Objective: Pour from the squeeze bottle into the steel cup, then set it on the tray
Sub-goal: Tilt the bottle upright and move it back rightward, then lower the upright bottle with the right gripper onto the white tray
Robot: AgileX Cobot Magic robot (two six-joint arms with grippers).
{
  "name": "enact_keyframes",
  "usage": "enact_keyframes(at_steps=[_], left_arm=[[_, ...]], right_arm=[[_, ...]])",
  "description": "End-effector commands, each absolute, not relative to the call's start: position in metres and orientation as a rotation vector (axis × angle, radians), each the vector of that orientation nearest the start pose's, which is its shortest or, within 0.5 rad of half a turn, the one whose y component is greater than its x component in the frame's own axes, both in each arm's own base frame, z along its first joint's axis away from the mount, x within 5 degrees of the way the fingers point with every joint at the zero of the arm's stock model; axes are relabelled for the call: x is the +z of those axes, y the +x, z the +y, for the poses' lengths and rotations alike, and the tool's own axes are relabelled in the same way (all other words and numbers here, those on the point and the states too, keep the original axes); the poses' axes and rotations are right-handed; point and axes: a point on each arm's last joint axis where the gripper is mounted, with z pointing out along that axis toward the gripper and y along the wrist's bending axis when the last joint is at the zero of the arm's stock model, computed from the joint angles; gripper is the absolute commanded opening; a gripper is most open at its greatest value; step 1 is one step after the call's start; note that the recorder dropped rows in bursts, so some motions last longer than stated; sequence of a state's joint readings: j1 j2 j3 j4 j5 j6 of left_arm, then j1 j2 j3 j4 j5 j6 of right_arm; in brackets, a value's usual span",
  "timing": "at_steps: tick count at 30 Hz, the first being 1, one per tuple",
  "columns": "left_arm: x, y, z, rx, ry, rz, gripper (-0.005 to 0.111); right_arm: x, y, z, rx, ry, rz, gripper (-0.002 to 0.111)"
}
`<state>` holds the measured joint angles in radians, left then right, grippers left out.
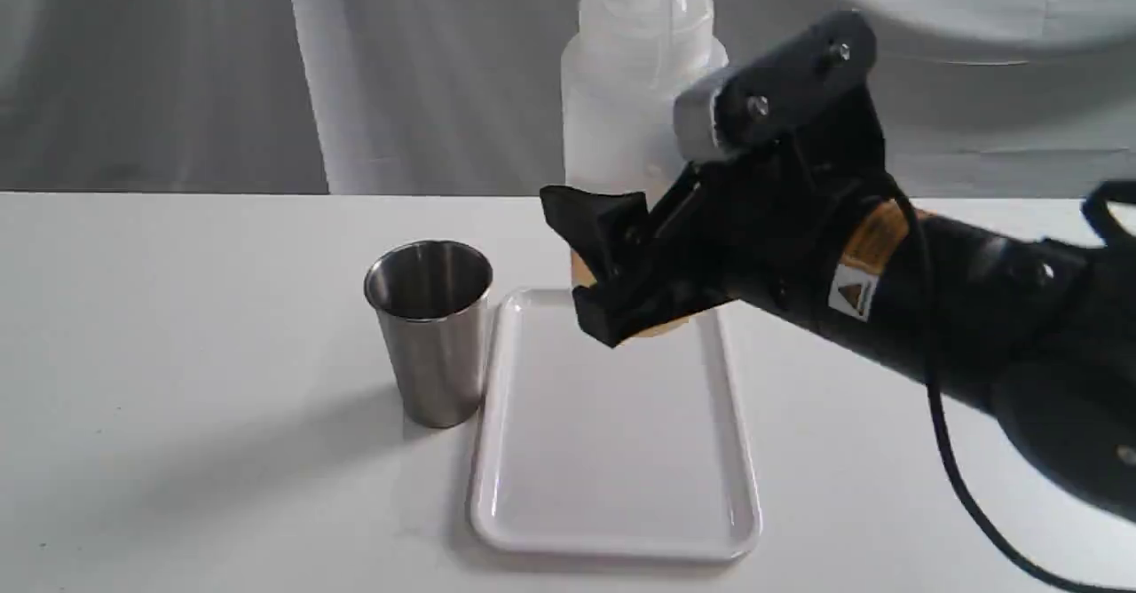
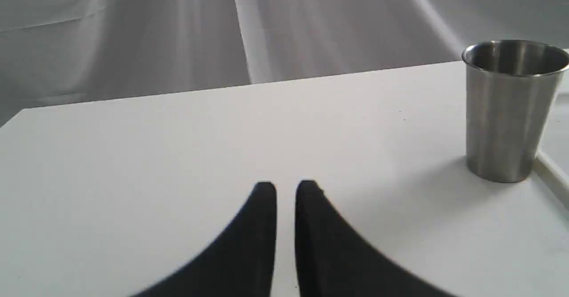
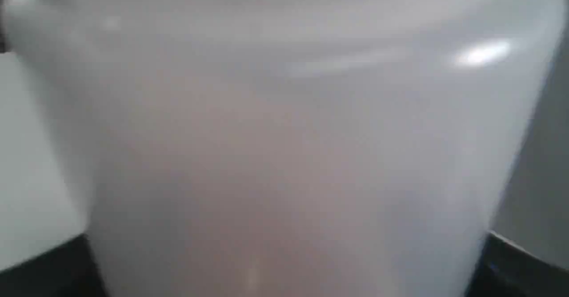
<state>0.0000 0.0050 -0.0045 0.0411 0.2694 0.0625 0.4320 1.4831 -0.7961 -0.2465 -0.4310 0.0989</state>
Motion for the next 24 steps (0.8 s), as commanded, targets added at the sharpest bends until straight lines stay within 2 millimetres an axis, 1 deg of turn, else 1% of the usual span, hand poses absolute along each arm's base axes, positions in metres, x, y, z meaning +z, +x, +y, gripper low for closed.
enact_keyframes(at_steps=[1,5,7,10,15,20,24], left_arm=[[0.189,0.055,0.001,0.082,0.085,1.744,0.008],[0.189,0.055,0.001,0.082,0.085,1.744,0.008],[0.189,0.055,0.001,0.082,0.085,1.744,0.008],[0.189,0.055,0.001,0.082,0.085,1.744,0.008],[0.189,0.055,0.001,0.082,0.085,1.744,0.008],[0.189,0.055,0.001,0.082,0.085,1.744,0.008],[0.189,0.055,0.001,0.082,0.085,1.744,0.008]], right_arm=[[0.267,0.281,0.132,0.281,-0.446,1.496,0.000],[0.260,0.276,0.122,0.221,-0.374,1.467,0.000],[0.257,0.275,0.121,0.202,-0.391,1.472,0.000],[0.247,0.280,0.123,0.196,-0.397,1.484,0.000],[0.222,0.291,0.128,0.190,-0.397,1.496,0.000],[0.203,0.298,0.130,0.208,-0.359,1.480,0.000],[0.182,0.305,0.132,0.201,-0.356,1.475,0.000]])
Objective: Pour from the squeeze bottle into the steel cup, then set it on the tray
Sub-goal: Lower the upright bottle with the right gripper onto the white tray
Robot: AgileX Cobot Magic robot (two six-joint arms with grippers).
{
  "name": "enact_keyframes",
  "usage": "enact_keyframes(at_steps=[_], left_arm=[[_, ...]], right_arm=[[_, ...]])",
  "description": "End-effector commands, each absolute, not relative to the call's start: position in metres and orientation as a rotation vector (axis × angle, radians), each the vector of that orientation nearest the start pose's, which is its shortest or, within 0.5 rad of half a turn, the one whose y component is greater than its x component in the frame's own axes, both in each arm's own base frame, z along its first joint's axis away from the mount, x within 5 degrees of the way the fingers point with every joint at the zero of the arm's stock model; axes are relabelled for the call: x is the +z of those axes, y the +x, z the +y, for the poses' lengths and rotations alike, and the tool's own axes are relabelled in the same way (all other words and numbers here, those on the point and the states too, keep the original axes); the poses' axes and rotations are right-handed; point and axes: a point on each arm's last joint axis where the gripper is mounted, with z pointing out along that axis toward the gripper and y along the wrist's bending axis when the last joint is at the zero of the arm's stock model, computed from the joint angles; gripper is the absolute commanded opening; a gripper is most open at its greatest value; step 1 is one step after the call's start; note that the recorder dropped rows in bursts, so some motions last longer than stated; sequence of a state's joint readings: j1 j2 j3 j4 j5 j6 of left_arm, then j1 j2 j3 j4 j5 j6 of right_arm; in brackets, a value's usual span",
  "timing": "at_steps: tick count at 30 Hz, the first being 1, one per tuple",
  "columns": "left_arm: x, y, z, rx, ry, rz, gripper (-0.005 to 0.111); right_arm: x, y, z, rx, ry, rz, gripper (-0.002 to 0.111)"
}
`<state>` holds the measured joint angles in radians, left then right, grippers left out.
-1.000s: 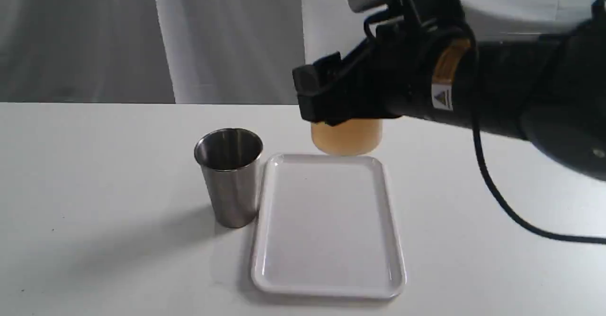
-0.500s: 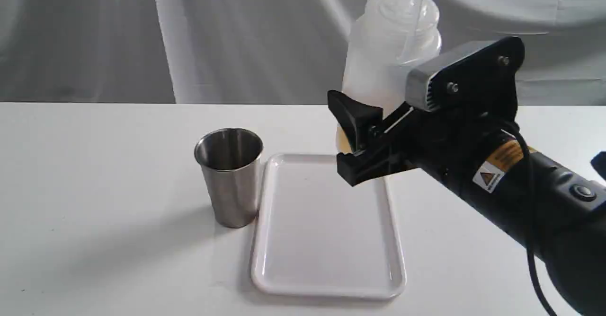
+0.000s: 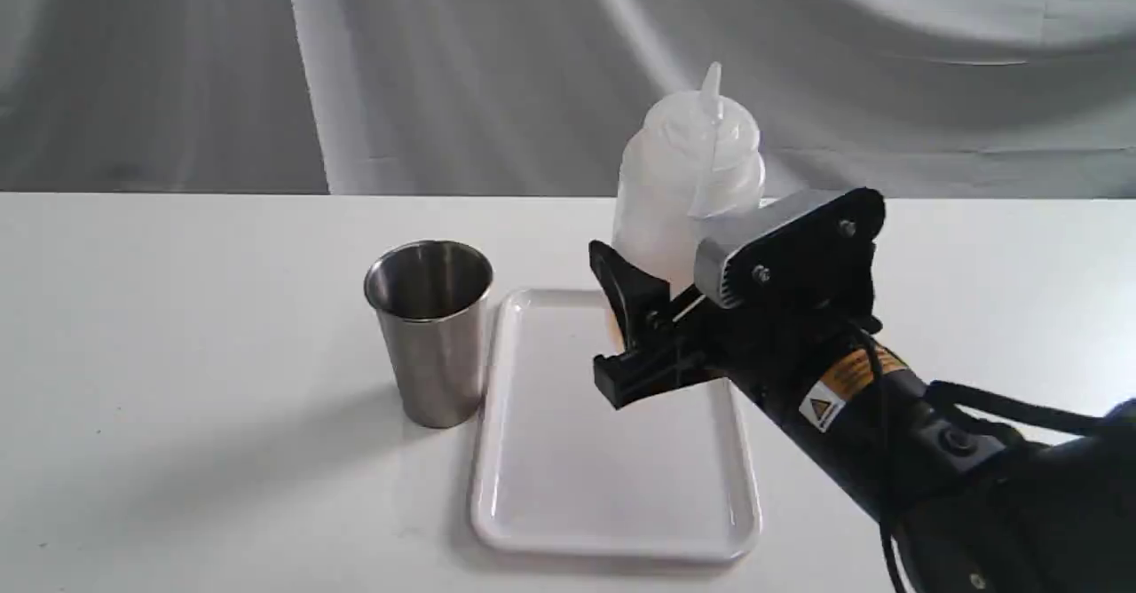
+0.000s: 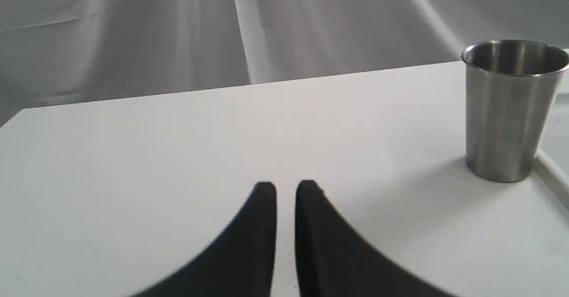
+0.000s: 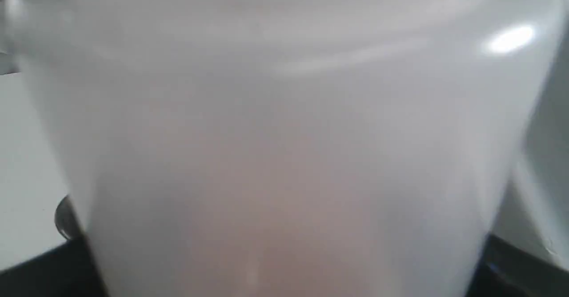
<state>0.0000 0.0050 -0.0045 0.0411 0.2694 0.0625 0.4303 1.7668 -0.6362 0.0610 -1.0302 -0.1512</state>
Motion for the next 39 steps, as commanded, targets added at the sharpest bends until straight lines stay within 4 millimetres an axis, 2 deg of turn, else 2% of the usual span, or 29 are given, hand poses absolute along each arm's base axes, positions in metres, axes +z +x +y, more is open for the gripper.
enact_keyframes(at_steps=[1,9,14,19,32,39], left_arm=[[0.189,0.055,0.001,0.082,0.085,1.744,0.008],[0.189,0.055,0.001,0.082,0.085,1.744,0.008],[0.189,0.055,0.001,0.082,0.085,1.744,0.008],[0.189,0.055,0.001,0.082,0.085,1.744,0.008],[0.189,0.055,0.001,0.082,0.085,1.744,0.008],[0.189,0.055,0.001,0.082,0.085,1.744,0.008]], right_arm=[[0.176,0.307,0.133,0.199,-0.359,1.482,0.000],[0.155,0.328,0.142,0.218,-0.332,1.521,0.000],[0.141,0.340,0.140,0.237,-0.197,1.622,0.000],[0.131,0.347,0.142,0.229,-0.188,1.648,0.000],[0.097,0.346,0.141,0.208,-0.206,1.715,0.000],[0.095,0.346,0.142,0.207,-0.208,1.705,0.000]])
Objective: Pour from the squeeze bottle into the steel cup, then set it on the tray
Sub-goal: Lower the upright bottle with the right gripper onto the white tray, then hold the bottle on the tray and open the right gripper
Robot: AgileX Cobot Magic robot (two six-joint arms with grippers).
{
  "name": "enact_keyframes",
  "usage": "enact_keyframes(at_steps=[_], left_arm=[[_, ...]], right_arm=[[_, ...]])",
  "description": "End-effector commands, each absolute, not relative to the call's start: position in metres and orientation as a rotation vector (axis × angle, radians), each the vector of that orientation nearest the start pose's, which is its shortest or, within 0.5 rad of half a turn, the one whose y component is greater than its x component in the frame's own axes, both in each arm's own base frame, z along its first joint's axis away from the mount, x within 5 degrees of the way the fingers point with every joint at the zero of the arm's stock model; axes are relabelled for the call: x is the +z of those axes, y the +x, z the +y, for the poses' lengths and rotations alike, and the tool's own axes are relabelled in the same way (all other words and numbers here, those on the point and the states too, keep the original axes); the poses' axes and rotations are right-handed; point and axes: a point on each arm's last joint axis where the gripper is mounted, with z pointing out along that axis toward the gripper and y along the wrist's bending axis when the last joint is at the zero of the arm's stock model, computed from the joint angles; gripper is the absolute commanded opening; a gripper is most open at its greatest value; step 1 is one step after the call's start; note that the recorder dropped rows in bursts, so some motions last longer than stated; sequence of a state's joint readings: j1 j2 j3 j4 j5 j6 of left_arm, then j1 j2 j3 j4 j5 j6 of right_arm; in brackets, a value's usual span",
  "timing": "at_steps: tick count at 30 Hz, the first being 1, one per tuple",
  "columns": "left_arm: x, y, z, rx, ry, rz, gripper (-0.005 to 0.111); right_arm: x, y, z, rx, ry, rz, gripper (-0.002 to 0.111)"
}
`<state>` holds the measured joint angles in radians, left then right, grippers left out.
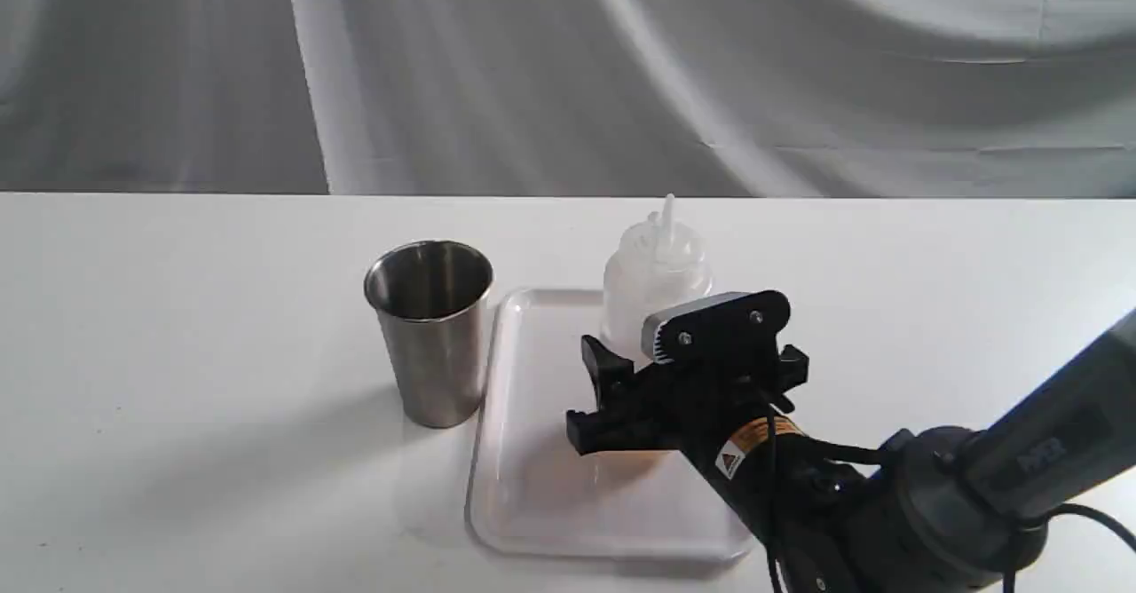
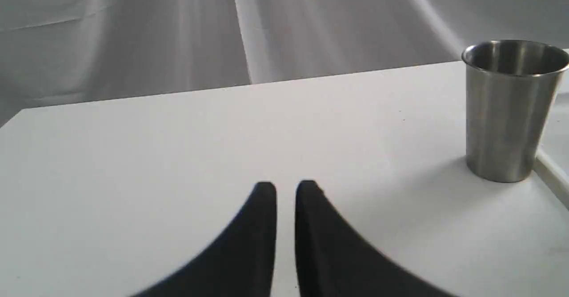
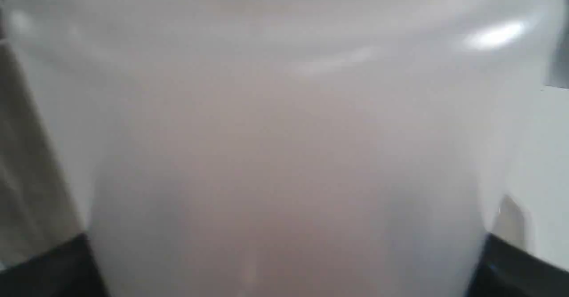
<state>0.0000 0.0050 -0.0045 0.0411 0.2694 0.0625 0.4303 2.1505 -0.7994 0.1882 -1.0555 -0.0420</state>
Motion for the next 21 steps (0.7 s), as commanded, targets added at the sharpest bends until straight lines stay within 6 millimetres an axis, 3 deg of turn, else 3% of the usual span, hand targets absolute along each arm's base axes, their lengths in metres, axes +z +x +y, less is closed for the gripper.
enact_keyframes(at_steps=[1,21], left_arm=[[0.1894,0.0551,0.0008,0.082,0.085,1.744,0.008],[0.1894,0.0551,0.0008,0.082,0.085,1.744,0.008]], right_arm=[[0.0951,0.3464,0.1416,0.207,-0.208,1.705,0.000],[0.0867,0.3454,0.1418,0.207,-0.219,1.749,0.000]])
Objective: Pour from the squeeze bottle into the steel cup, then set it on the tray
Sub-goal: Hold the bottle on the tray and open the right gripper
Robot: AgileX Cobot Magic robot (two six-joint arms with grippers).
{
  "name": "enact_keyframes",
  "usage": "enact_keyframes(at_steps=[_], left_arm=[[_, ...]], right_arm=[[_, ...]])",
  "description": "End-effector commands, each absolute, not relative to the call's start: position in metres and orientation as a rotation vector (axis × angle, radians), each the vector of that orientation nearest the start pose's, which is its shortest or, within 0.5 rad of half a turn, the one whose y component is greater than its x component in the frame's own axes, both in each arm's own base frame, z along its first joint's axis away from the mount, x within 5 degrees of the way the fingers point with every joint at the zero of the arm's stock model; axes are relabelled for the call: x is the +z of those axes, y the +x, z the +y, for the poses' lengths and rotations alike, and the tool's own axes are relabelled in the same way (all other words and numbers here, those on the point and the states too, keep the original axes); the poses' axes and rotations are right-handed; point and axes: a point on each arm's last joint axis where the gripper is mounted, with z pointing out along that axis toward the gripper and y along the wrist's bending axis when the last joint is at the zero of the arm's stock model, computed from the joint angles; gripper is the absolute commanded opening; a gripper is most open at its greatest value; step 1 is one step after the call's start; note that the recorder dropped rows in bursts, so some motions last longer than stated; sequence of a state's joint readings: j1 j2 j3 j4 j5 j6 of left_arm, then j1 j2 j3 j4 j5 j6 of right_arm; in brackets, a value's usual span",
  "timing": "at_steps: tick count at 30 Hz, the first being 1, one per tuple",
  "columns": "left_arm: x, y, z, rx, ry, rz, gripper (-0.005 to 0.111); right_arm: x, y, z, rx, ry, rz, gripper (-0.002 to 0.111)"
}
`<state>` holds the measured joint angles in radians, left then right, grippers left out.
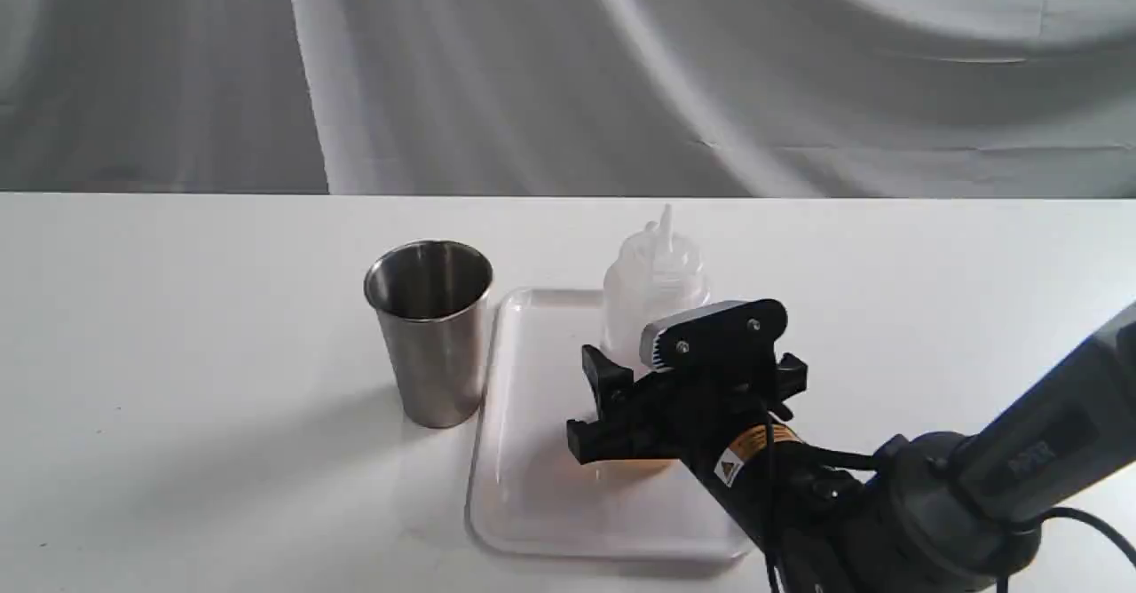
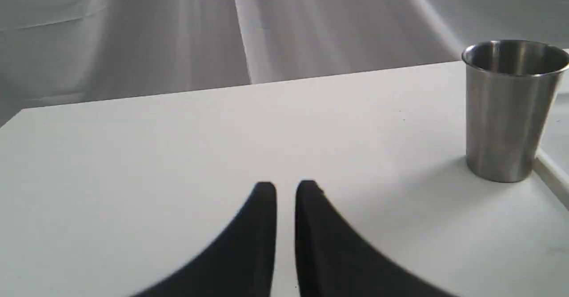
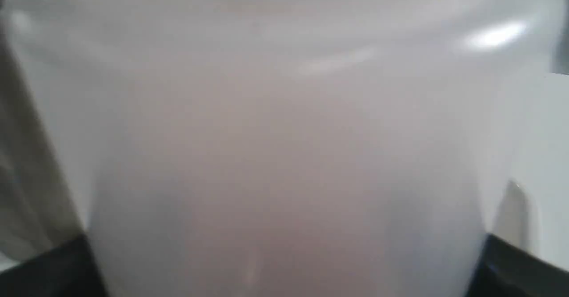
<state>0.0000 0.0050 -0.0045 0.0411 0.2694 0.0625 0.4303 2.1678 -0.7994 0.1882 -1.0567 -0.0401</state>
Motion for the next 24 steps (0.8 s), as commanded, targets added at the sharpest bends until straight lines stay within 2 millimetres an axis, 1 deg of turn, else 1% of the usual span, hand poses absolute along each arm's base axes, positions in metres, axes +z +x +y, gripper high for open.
enact_keyframes(at_steps=[1,8,24], left_arm=[[0.189,0.055,0.001,0.082,0.085,1.744,0.008],[0.189,0.055,0.001,0.082,0.085,1.744,0.008],[0.189,0.055,0.001,0.082,0.085,1.744,0.008]], right_arm=[[0.087,0.345,0.142,0.213,-0.211,1.750,0.000],[0.077,0.345,0.141,0.211,-0.202,1.780,0.000],[0.077,0.344,0.141,0.212,-0.200,1.783,0.000]])
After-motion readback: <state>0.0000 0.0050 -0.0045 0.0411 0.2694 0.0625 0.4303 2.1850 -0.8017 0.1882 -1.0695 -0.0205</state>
